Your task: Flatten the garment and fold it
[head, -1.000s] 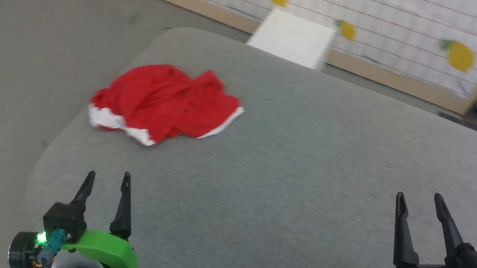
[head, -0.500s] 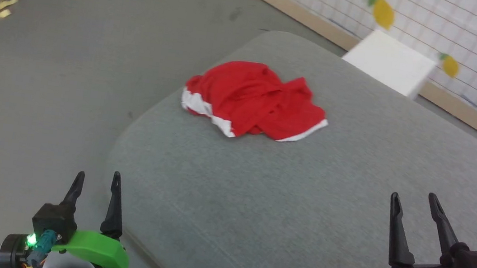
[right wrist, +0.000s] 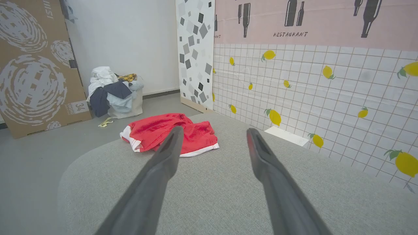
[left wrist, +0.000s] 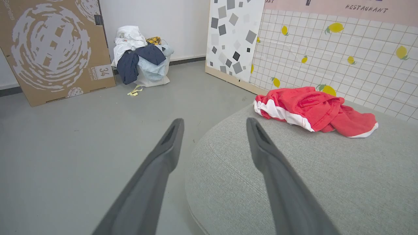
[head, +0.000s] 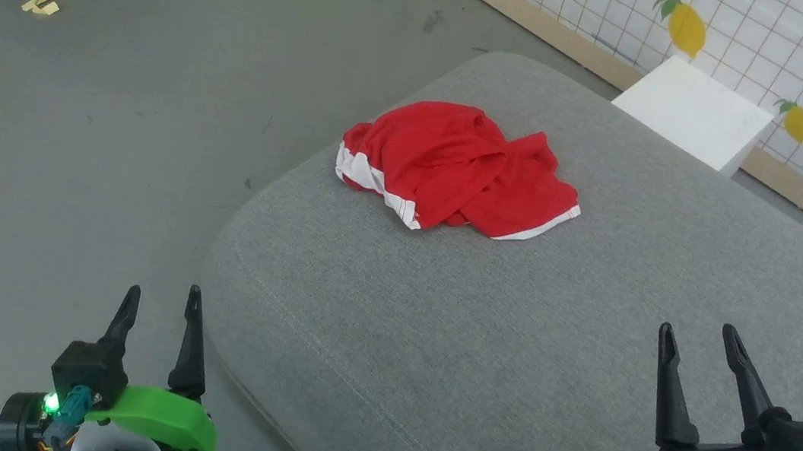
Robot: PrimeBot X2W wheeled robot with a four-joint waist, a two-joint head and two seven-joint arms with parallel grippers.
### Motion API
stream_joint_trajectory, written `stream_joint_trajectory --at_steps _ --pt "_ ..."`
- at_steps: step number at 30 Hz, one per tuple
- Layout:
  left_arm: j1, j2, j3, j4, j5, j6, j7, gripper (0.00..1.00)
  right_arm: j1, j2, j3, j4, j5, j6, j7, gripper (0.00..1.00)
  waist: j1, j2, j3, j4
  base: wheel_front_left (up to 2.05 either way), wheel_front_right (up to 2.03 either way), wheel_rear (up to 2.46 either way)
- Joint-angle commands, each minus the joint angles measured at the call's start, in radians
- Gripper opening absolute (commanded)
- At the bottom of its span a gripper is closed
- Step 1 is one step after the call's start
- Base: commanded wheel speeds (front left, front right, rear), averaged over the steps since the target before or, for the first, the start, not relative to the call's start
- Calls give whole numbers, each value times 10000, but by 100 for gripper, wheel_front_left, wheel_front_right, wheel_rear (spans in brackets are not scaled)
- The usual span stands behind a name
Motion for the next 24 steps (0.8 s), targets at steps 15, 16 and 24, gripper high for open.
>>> stream_joint_trajectory --at_steps 15,16,24 --pt "-3649 526 596 -39 -1330 -221 1523 100 -1429 5 -42 -671 -654 -15 -37 100 0 0 3120 -2204 0 0 0" --pt "-4124 648 680 -11 -1427 -213 1801 100 -1594 5 -52 -726 -708 -15 -31 100 0 0 3456 -2435 0 0 0" --pt "-7180 1958 1299 689 -2202 -177 4622 100 -2665 5 102 -860 -782 -15 -41 100 0 0 5465 -4098 0 0 0"
